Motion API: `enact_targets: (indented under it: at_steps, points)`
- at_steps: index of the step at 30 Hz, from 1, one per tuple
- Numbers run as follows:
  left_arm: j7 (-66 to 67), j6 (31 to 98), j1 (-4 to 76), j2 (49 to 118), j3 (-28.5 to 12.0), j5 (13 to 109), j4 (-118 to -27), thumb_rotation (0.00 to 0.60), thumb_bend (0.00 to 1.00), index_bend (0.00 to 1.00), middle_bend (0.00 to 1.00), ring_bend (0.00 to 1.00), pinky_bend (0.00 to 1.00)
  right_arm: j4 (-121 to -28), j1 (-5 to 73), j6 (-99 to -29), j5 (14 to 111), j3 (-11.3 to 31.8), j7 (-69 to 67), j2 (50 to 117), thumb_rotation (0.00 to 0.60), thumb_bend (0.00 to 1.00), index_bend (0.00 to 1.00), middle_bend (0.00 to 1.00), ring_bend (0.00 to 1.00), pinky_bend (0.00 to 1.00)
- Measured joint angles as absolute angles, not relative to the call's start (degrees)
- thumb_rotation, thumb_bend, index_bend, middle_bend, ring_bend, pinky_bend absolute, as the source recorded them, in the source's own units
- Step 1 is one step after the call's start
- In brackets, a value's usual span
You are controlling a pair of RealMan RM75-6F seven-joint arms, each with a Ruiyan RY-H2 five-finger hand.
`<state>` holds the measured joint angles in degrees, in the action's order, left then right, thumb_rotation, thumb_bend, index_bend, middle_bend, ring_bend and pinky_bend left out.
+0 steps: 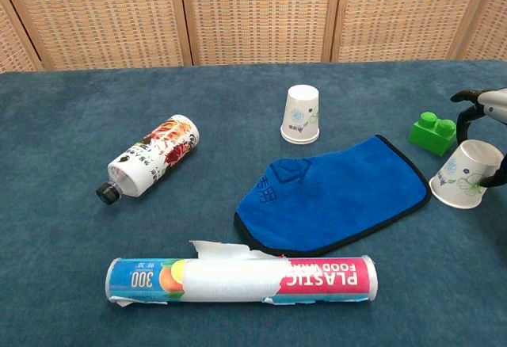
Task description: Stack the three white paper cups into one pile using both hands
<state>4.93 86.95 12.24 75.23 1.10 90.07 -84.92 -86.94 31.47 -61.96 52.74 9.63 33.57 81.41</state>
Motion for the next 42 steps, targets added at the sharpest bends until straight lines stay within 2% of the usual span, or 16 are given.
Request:
enact_targets:
  at_steps: [13,26,42]
  points:
    - [4.47,87.31,11.8,75.19,0.51,91.17,-84.32,0.6,0.06,0.06,0.0,0.0,0.0,-90.63,32.0,-65.12,55.65,10.83,33.25,79.47,0.6,0.23,0.53,0.12,0.0,0.03]
    - [4.1,86.26,11.72,75.33,-0.04,90.93,-83.97,0.6,0.06,0.06,0.0,0.0,0.0,-96.32,37.93,-67.69,55.7,19.02,36.71,75.57,0.6,0.23,0.53,0.12,0.0,0.05]
    - [2.1,85.13,11.78,75.15,-1.32,89.51,-82.9,0.6,0.06,0.06,0.0,0.0,0.0,-90.91,47.81,-64.97,52.22,21.35,39.32,84.36,0.6,0.23,0.54,0.13,0.0,0.08]
